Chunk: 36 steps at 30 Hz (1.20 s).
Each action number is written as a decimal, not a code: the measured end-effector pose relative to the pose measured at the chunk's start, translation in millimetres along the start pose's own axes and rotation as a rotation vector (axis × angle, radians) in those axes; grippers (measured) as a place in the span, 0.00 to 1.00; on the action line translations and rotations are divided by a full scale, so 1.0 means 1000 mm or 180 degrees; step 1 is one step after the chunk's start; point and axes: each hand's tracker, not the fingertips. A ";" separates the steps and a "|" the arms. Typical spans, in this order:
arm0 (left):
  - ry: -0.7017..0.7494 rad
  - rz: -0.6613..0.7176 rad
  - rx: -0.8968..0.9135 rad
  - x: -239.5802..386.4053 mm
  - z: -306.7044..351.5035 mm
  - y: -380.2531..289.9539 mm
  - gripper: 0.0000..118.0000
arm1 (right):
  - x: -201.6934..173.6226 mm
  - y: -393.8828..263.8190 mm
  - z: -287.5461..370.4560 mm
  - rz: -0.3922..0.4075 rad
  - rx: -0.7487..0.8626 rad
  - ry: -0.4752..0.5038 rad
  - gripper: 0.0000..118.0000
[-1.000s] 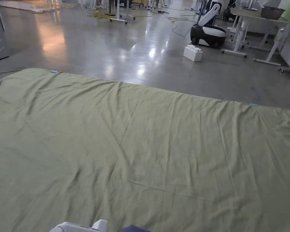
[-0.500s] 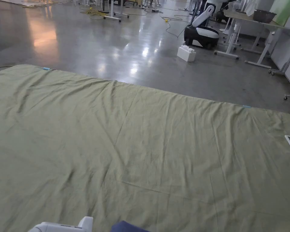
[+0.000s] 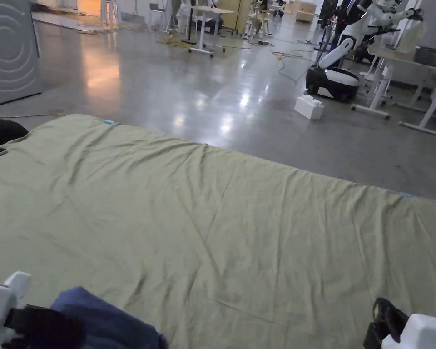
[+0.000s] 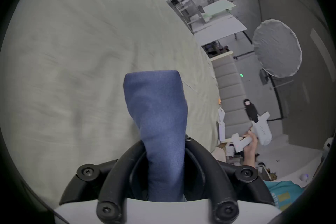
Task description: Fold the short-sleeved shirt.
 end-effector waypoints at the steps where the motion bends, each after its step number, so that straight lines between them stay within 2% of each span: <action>1: 0.0077 0.0009 0.0015 -0.009 0.014 0.007 0.17 | 0.005 0.009 -0.001 -0.0022 0.0056 -0.0032 0.00; 3: 0.0258 0.0114 -0.0005 -0.028 0.038 0.021 0.17 | 0.011 0.020 -0.003 -0.0010 0.0128 -0.0094 0.00; 5: 0.0558 0.0082 -0.0081 -0.039 0.061 0.033 0.17 | 0.018 0.029 -0.002 -0.0030 0.0184 -0.0170 0.00; 10: 0.0937 -0.0038 -0.0067 -0.053 0.102 0.055 0.17 | 0.026 0.039 0.005 -0.0043 0.0259 -0.0271 0.00; 13: 0.1072 -0.0015 -0.0060 -0.063 0.115 0.063 0.17 | 0.024 0.036 0.007 0.0010 0.0250 -0.0280 0.00; 15: 0.1336 -0.0028 -0.0093 -0.066 0.123 0.069 0.17 | 0.023 0.032 0.008 0.0039 0.0230 -0.0280 0.00; 16: 0.1399 -0.0038 -0.0083 -0.043 0.122 0.059 0.17 | 0.023 0.031 0.009 0.0042 0.0224 -0.0281 0.00; 22: 0.1921 -0.0028 -0.0181 -0.035 0.112 0.053 0.18 | 0.016 0.021 0.010 0.0049 0.0139 -0.0224 0.00; 26: 0.2348 -0.0090 -0.0159 -0.024 0.095 0.044 0.24 | 0.013 0.014 0.011 0.0039 0.0085 -0.0161 0.00; 30: 0.2926 -0.0238 -0.0180 -0.013 0.092 0.041 0.54 | 0.014 0.012 0.013 0.0037 0.0071 -0.0132 0.00; 32: 0.3275 -0.0308 -0.0173 -0.011 0.097 0.045 0.56 | 0.016 0.010 0.015 0.0025 0.0062 -0.0116 0.00; 36: 0.3646 -0.0623 0.0012 0.011 0.089 0.038 0.58 | 0.016 0.004 0.018 0.0029 0.0037 -0.0081 0.00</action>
